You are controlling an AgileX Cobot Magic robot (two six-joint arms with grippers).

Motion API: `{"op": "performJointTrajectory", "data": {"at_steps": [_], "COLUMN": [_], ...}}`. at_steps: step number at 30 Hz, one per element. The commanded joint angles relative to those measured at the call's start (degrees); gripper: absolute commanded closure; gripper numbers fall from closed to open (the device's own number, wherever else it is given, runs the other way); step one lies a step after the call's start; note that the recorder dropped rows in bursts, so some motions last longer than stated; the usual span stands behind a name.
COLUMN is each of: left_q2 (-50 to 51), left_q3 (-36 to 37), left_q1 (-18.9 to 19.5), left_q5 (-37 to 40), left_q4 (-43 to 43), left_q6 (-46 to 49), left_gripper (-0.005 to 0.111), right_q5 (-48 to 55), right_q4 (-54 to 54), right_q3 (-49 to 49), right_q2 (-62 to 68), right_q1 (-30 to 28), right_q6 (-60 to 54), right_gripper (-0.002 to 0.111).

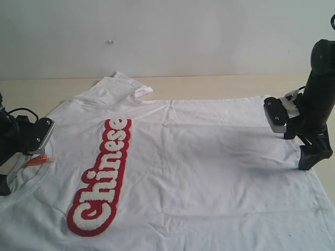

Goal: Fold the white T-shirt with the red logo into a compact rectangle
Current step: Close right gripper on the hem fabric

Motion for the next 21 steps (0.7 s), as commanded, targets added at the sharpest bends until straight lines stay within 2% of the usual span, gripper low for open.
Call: {"op": "performJointTrajectory", "data": {"at_steps": [1, 4, 9, 11, 21], "left_q2": [13.56, 13.56, 13.56, 13.56, 13.56], "left_q3": [4.98, 4.98, 4.98, 4.98, 4.98], "left_q1": [0.66, 0.66, 0.66, 0.66, 0.66], "left_q5": [-5.97, -5.97, -5.97, -5.97, -5.97], "left_q4": [0.18, 0.18, 0.18, 0.18, 0.18], "left_q6": [0.17, 0.17, 0.17, 0.17, 0.17], "left_gripper": [0.002, 0.002, 0.002, 0.002, 0.002], "right_q5": [-0.2, 0.18, 1.65, 2.3, 1.2], "right_q4": [-0.6, -0.6, -2.31, -3.71, -4.47], "right_q3": [0.03, 0.03, 0.03, 0.03, 0.03], "right_q2": [1.41, 1.41, 1.41, 1.41, 1.41], "right_q1": [-0.26, -0.26, -0.26, -0.26, -0.26], "right_q6": [-0.18, -0.29, -0.17, 0.11, -0.06], "right_gripper": [0.026, 0.046, 0.095, 0.108, 0.108]}}
